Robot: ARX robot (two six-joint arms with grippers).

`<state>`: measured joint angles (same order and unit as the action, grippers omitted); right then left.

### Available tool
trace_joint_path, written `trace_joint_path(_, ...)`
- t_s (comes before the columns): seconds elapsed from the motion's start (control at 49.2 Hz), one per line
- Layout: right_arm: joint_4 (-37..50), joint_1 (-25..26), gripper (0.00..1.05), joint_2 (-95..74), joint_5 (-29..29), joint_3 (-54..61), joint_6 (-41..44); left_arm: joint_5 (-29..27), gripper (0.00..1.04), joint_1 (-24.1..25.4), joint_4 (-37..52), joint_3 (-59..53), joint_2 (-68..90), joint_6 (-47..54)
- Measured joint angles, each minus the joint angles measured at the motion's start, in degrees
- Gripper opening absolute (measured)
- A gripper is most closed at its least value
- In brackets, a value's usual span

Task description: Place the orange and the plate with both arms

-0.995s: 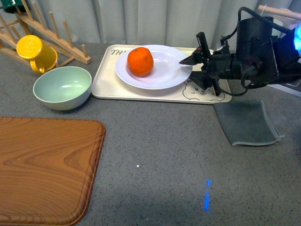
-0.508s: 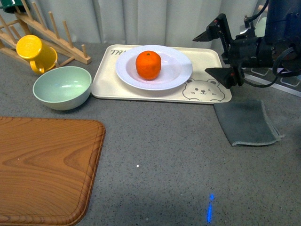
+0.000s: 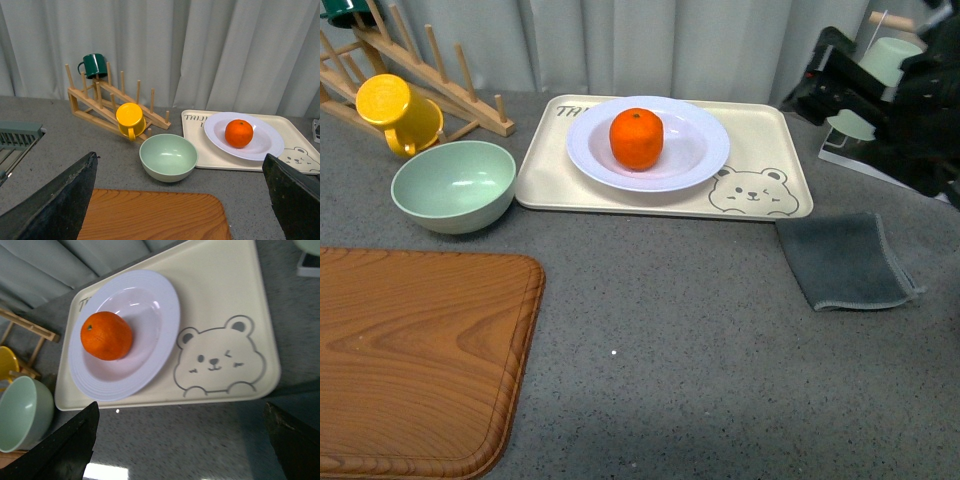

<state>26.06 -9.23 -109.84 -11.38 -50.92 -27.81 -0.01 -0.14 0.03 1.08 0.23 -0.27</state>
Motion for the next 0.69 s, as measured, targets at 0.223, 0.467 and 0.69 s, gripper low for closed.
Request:
trace_joint_path(0.223,3.5,3.28,0.96,18.43,9.86,17.92,10.25,0.0,0.98,0.0,0.0,0.0,0.0,0.0)
trace_joint_path(0.467,43.47,3.69,0.64,15.67,16.65,31.76,24.3,-0.13,0.98,0.0,0.0,0.0,0.02,0.0)
trace_joint_path(0.69,39.15,5.49,0.2,30.82,15.17,39.3,27.21,-0.11,0.98,0.0,0.0,0.0,-0.04,0.0)
